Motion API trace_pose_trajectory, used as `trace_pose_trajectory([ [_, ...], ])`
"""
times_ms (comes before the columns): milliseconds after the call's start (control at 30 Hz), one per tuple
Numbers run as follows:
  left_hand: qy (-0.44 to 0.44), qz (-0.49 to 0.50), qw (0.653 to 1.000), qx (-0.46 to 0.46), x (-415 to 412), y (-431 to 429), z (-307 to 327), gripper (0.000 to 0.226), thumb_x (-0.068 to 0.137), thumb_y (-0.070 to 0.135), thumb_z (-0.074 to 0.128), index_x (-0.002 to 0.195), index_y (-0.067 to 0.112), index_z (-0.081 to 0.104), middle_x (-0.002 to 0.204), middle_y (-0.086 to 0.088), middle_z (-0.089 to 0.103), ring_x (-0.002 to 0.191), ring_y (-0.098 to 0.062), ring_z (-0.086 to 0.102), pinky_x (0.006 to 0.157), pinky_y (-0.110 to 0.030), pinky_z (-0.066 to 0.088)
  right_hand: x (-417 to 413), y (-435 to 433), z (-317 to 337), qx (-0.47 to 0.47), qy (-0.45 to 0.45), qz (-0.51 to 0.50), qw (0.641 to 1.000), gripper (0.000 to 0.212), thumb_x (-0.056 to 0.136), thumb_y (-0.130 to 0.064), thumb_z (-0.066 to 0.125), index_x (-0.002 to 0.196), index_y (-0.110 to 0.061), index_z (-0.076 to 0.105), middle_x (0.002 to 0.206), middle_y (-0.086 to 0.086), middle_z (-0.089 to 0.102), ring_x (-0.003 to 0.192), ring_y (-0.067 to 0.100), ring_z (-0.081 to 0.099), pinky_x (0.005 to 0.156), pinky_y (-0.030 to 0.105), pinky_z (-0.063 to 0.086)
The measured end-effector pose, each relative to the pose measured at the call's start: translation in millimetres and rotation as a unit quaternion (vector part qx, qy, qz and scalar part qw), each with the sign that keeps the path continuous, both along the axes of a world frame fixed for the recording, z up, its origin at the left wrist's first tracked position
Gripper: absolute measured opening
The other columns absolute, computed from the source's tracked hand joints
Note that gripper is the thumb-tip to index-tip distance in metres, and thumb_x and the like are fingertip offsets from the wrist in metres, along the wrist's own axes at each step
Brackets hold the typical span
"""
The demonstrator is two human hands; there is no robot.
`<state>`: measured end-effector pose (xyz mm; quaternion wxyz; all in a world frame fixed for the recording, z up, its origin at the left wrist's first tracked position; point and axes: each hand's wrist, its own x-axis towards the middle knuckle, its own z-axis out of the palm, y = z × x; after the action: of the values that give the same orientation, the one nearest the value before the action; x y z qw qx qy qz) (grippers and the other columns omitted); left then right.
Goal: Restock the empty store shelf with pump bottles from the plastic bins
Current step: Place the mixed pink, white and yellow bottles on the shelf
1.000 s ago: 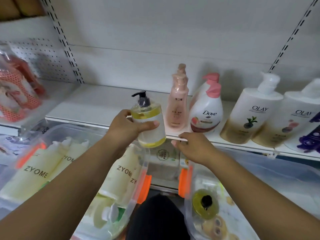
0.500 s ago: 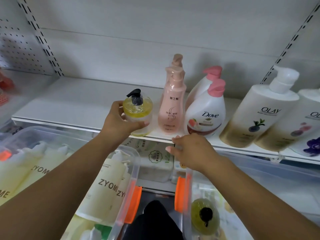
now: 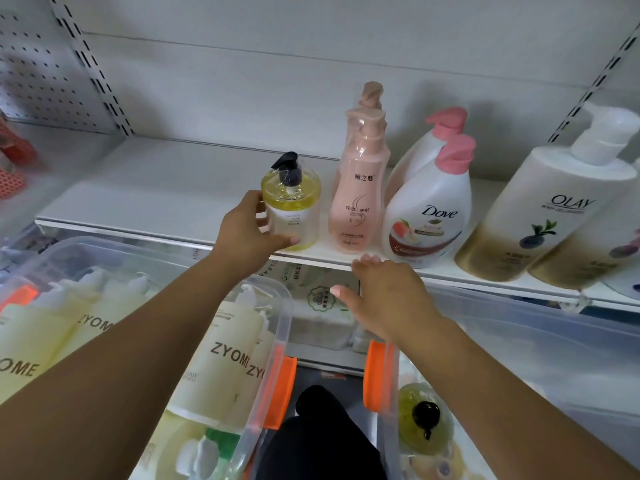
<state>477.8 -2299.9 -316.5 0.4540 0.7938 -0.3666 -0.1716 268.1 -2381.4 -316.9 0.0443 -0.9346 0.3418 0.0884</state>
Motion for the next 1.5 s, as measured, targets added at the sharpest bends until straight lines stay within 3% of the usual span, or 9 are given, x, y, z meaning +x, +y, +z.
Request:
trace_pose_trajectory([
  [233,-0.003,-0.023,1.000,-0.005,11,-28,-4,0.069,0.079,0.017,0.082,0.136,0.013,0.044,0.134,-0.002,0.056,0.118,-0.018,0.055,0.086,-0.025,0.041,-3,-1,2,-0.009,0.004,0.018,1.000,0.059,0.107,-0.053,0.029,0.148,-0.014,0.044,0.152,0.007,0.048,0.137,0.024,0.047,0.107,0.037,0.041],
  [567,-0.013,-0.044,0.999,0.016,33,-62,-12,0.070,0.082,0.016,0.079,0.138,0.011,0.038,0.130,-0.002,0.054,0.121,-0.022,0.053,0.100,-0.038,0.047,0,-8,2,-0.032,-0.017,0.008,0.999,0.072,0.099,-0.070,0.023,0.128,-0.019,0.064,0.130,0.004,0.066,0.113,0.023,0.062,0.096,0.037,0.049],
  [767,-0.015,-0.070,0.996,0.051,43,-72,-7,0.069,0.086,0.017,0.074,0.141,0.010,0.033,0.129,0.000,0.052,0.120,-0.021,0.052,0.092,-0.030,0.041,2,-7,-2,-0.053,0.011,0.011,0.998,0.081,0.096,-0.075,0.017,0.137,-0.018,0.059,0.138,0.003,0.062,0.117,0.022,0.061,0.094,0.035,0.047],
  [933,-0.009,-0.085,0.993,0.084,50,-74,-2,0.073,0.088,0.019,0.073,0.146,0.014,0.029,0.138,-0.003,0.051,0.126,-0.020,0.049,0.102,-0.035,0.041,0,-10,-2,-0.056,-0.010,0.016,0.998,0.079,0.097,-0.074,0.018,0.139,-0.020,0.058,0.138,0.001,0.062,0.118,0.020,0.062,0.097,0.035,0.049],
  [1133,0.037,0.035,0.997,0.061,9,-56,0,0.081,0.089,0.028,0.072,0.152,0.007,0.025,0.150,-0.009,0.042,0.134,-0.024,0.045,0.105,-0.035,0.040,-11,-7,-6,0.025,-0.068,0.001,0.997,0.070,0.101,-0.066,0.030,0.153,-0.022,0.043,0.161,0.000,0.038,0.147,0.013,0.037,0.118,0.033,0.031],
  [1200,0.046,0.081,0.995,0.039,-14,-41,5,0.075,0.090,0.033,0.070,0.149,0.007,0.032,0.146,-0.010,0.046,0.130,-0.024,0.049,0.106,-0.038,0.042,-17,-10,-9,0.101,-0.143,-0.037,0.984,0.063,0.099,-0.062,0.044,0.151,-0.026,0.048,0.160,-0.004,0.040,0.148,0.008,0.035,0.122,0.031,0.028],
  [1300,0.055,0.115,0.992,0.016,-60,-15,20,0.061,0.091,0.040,0.066,0.139,0.010,0.044,0.134,-0.003,0.053,0.118,-0.019,0.055,0.098,-0.038,0.047,-32,-14,-5,0.230,-0.301,-0.120,0.918,0.047,0.096,-0.048,0.063,0.136,-0.024,0.065,0.141,-0.004,0.062,0.130,0.009,0.057,0.114,0.030,0.042],
  [1400,0.080,0.101,0.991,0.029,-114,13,35,0.053,0.094,0.044,0.059,0.134,0.013,0.049,0.125,0.003,0.056,0.106,-0.014,0.055,0.088,-0.028,0.041,-64,-8,2,0.251,-0.429,-0.160,0.853,0.025,0.095,-0.035,0.070,0.115,-0.022,0.077,0.110,-0.010,0.076,0.101,0.000,0.069,0.097,0.022,0.051],
  [1500,0.115,0.046,0.989,0.086,-161,31,36,0.058,0.094,0.052,0.054,0.137,0.013,0.047,0.122,0.002,0.058,0.104,-0.015,0.057,0.086,-0.029,0.039,-112,2,1,0.273,-0.456,-0.189,0.825,0.015,0.095,-0.035,0.069,0.094,-0.023,0.079,0.090,-0.010,0.078,0.092,0.003,0.071,0.089,0.025,0.054],
])
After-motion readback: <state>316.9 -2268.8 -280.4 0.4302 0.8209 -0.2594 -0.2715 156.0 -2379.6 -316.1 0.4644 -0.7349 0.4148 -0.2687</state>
